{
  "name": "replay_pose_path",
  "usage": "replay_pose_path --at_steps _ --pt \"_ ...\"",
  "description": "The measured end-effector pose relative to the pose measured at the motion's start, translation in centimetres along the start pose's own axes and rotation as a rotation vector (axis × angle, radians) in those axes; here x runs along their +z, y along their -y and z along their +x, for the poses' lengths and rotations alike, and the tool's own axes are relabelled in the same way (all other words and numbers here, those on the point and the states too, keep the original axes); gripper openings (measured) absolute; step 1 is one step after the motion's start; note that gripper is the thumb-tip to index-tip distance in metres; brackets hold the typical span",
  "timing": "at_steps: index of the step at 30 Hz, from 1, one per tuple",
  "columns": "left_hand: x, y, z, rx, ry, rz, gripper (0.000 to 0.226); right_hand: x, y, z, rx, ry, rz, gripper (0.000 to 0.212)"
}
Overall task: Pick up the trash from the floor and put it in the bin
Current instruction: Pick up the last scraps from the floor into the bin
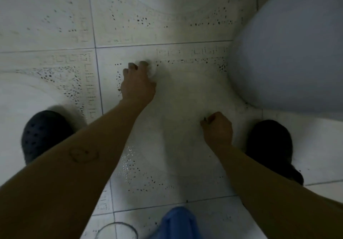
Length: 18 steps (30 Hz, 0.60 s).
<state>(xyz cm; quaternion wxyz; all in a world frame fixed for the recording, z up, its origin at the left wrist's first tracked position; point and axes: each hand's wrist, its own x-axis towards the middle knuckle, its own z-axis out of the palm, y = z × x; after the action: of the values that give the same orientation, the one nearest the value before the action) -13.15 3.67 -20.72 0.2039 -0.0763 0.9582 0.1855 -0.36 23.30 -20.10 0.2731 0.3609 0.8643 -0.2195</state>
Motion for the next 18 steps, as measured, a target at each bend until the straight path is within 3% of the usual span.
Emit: replay_pose_path --at_steps 6,13,16,18 --pt "2.4 0.0 -0.7 0.047 -0.049 -0.128 0.021 0.5 0.3 0.4 -0.060 -0.015 -0.060 0.022" --pt "2.7 -1.5 -4.6 0.068 0.062 -0.163 0.034 -1.8 0.5 -0.8 -0.111 0.027 -0.058 0.017" --pt "-0.5 -3.3 -6.3 0.081 0.026 -0.260 0.026 -4.7 1.5 -2.4 -0.190 -0.008 -0.012 0.017" --pt "-3.6 -4.9 -7.5 0.100 -0.036 -0.336 0.034 -7.1 2.6 -3.5 -0.242 -0.016 0.005 0.015"
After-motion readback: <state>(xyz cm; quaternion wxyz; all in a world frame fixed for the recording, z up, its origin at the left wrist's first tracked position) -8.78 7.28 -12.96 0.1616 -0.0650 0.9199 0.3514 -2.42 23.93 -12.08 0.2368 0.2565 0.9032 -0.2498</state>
